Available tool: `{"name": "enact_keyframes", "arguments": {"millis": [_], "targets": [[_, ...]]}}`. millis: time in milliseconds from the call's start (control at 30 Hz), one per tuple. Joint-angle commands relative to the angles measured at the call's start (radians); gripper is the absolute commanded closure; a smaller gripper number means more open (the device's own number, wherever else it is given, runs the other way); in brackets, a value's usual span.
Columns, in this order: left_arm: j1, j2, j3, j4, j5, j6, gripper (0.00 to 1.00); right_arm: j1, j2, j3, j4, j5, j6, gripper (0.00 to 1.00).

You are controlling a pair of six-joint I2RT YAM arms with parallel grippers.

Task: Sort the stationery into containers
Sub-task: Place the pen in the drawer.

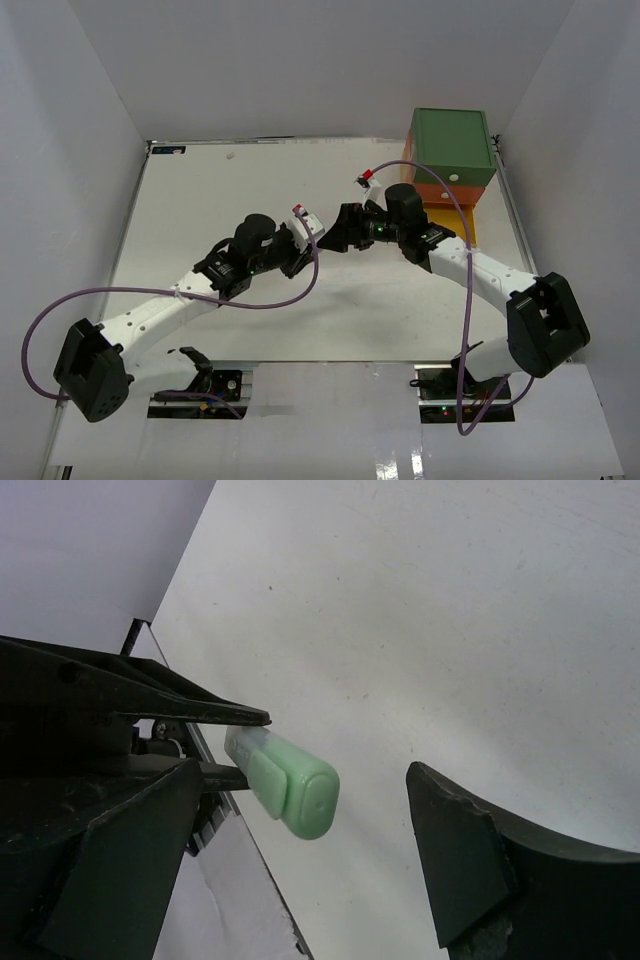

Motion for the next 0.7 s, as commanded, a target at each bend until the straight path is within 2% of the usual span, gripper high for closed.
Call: {"name": "enact_keyframes", "arguments": {"millis": [0, 133, 167, 367, 500, 533, 633, 667], "targets": [[-0.003, -0.051, -0.012, 0.04, 0.035, 0.024, 0.81, 0.015, 0.016, 0.048, 0.05, 0.0, 0.009, 0.11], [-0.004, -0.059, -0.018, 0.043, 0.037, 0.027, 0.8, 0.018, 0.022, 0.051, 0.056, -0.002, 0.01, 0.26], [-0.004, -0.061, -0.02, 0.043, 0.035, 0.028, 0.8, 0.019, 0.022, 0.051, 0.057, -0.003, 0.009, 0.36], [-0.004, -0.053, -0.024, 0.045, 0.032, 0.033, 0.75, 0.018, 0.001, 0.036, 0.07, -0.011, 0.006, 0.67], [-0.004, -0.047, -0.024, 0.045, 0.038, 0.024, 0.66, 0.016, -0.018, 0.024, 0.071, 0.001, 0.0, 0.79], [-0.004, -0.047, -0.024, 0.046, 0.035, 0.022, 0.57, 0.016, -0.022, 0.021, 0.07, 0.009, -0.003, 0.83], [-0.004, -0.041, -0.024, 0.046, 0.011, 0.014, 0.37, -0.002, -0.038, 0.001, 0.07, 0.018, -0.008, 0.85], [-0.004, -0.041, -0.024, 0.048, 0.0, 0.005, 0.24, -0.011, -0.047, -0.007, 0.071, 0.02, -0.007, 0.85]]}}
